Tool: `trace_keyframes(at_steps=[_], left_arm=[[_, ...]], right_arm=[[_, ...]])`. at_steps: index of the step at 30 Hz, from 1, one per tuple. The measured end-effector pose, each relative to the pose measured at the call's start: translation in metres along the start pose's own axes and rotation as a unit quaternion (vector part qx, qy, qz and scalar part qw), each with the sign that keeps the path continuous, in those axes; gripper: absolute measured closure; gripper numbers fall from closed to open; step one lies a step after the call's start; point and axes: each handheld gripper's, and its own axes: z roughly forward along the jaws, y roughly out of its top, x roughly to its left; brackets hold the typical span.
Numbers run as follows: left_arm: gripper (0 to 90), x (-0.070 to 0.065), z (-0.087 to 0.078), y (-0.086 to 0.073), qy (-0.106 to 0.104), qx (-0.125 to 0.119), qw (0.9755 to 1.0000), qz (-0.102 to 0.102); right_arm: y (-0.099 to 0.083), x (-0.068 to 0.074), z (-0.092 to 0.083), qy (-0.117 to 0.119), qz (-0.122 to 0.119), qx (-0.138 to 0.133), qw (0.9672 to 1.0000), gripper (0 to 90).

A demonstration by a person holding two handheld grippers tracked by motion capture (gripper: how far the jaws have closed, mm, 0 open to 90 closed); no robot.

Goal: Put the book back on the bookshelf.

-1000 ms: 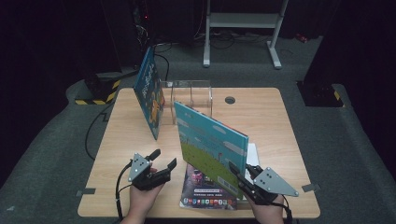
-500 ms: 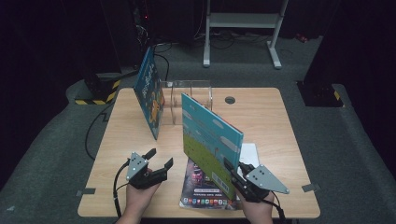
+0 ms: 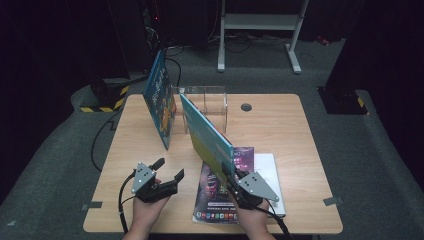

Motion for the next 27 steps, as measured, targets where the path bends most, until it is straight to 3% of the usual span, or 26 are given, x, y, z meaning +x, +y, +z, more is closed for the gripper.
trace_keyframes(at_steps=[7,16,27], left_arm=[[15.1,-0.009,0.000,0.005,-0.014,0.000,0.9998,0.016],[14.2,-0.026,-0.003,0.015,-0.038,-0.012,0.9988,0.027],[11.8,-0.056,-0.009,0.034,-0.082,-0.034,0.9952,0.040]], right_arm=[[-0.002,0.010,0.002,-0.006,0.019,0.008,0.9998,80.5],[-0.013,0.021,0.004,0.005,0.019,0.023,0.9995,78.7],[-0.017,0.025,0.005,0.026,0.016,0.026,0.9992,76.5]])
